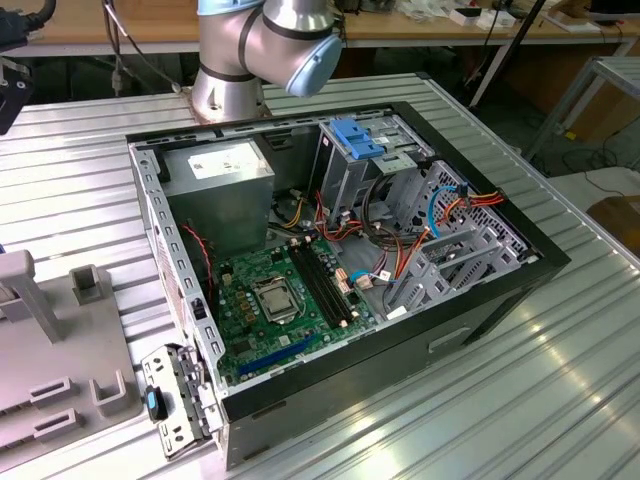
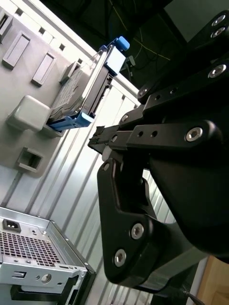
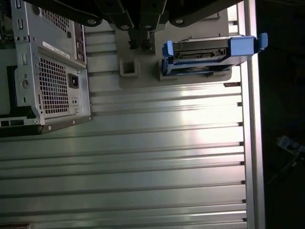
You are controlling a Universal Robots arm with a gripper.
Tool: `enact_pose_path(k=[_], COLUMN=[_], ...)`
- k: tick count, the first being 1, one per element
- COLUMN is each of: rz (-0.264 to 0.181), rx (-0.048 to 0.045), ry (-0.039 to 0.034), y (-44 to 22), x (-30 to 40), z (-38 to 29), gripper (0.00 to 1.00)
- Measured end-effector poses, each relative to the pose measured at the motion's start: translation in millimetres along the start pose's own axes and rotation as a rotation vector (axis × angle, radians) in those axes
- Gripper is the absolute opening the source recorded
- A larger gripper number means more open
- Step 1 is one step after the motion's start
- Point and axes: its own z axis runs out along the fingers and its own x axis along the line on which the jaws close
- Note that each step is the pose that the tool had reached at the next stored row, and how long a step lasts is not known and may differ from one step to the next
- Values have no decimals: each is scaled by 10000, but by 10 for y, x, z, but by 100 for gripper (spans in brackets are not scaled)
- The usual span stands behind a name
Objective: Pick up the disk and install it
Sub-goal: 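Reach for the disk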
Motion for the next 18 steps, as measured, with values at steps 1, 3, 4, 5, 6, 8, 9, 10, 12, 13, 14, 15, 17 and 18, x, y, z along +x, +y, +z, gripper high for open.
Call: enact_pose_path(k=[1, 3, 4, 5, 6, 8, 9, 10, 12, 13, 14, 15, 17, 18], rz=[1, 2, 1, 1, 1, 1, 1, 0, 0, 1, 1, 1, 0, 0], rx=[0, 0, 0, 0, 0, 0, -1, 1, 0, -1, -1, 0, -1, 0], ry=[0, 0, 0, 1, -1, -1, -1, 1, 0, -1, -1, 0, -1, 0], y=[1, 5, 6, 8, 9, 7, 5, 0, -6, -8, -9, -12, -17, -19], x=[14, 51, 71, 87, 101, 137, 162, 219, 302, 349, 387, 447, 542, 572], z=[0, -1, -2, -2, -2, -3, -3, -6, -8, -8, -9, -12, -14, -15], gripper=[11, 11, 11, 11, 11, 11, 11, 11, 11, 11, 11, 11, 11, 11])
